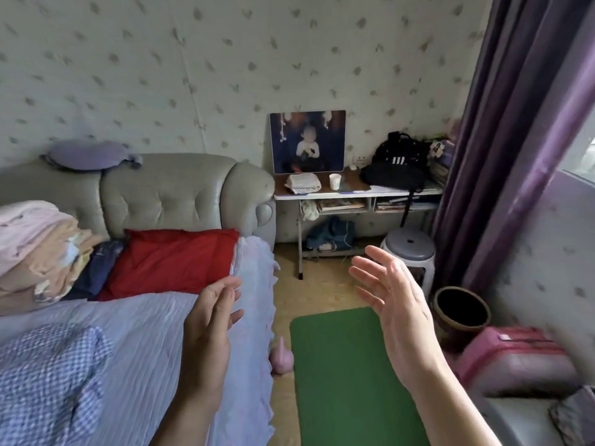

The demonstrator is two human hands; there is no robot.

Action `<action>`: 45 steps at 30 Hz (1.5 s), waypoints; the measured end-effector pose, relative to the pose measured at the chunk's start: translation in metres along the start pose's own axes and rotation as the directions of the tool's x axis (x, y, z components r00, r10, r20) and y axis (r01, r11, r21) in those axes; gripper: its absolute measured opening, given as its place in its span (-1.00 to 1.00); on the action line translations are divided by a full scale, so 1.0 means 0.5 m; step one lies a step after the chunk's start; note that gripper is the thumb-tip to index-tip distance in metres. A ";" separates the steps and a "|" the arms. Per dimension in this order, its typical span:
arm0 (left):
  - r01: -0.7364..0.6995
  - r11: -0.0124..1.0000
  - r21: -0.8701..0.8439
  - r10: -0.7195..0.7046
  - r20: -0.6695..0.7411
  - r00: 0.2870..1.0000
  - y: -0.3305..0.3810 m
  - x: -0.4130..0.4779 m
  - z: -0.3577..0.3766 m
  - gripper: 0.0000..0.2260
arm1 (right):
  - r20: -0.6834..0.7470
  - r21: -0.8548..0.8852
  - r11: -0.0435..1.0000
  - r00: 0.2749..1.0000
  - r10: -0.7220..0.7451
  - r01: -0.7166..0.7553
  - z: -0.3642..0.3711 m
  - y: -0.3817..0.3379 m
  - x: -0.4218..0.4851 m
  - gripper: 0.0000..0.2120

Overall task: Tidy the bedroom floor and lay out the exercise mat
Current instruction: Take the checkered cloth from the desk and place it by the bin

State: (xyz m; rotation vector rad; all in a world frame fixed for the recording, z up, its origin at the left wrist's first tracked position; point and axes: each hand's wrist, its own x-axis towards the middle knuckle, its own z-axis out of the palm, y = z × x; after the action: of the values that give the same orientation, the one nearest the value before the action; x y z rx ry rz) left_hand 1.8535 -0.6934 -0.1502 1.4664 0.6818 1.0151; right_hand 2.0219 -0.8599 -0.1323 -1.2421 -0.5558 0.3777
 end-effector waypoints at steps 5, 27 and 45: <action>-0.042 0.999 0.026 0.041 0.037 0.998 -0.002 0.172 0.086 -0.68 | 0.029 -0.061 0.998 1.000 -0.012 0.014 0.018 0.015 0.176 -0.55; 0.122 0.983 -0.141 -0.104 0.126 0.987 -0.180 0.926 0.202 -0.75 | -0.058 -0.289 0.957 0.998 -0.038 0.019 0.267 0.161 0.876 -0.54; 0.230 0.973 -0.019 -0.227 0.090 0.970 -0.420 1.495 0.401 -0.84 | -0.248 -0.256 0.952 0.963 0.103 -0.167 0.265 0.448 1.486 -0.69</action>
State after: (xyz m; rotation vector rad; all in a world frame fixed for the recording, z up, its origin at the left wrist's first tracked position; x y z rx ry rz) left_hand 2.3976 -0.1059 -0.1918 1.3632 0.7510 0.7759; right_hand 2.5515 -0.2793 -0.1761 -1.5756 -0.3286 0.2705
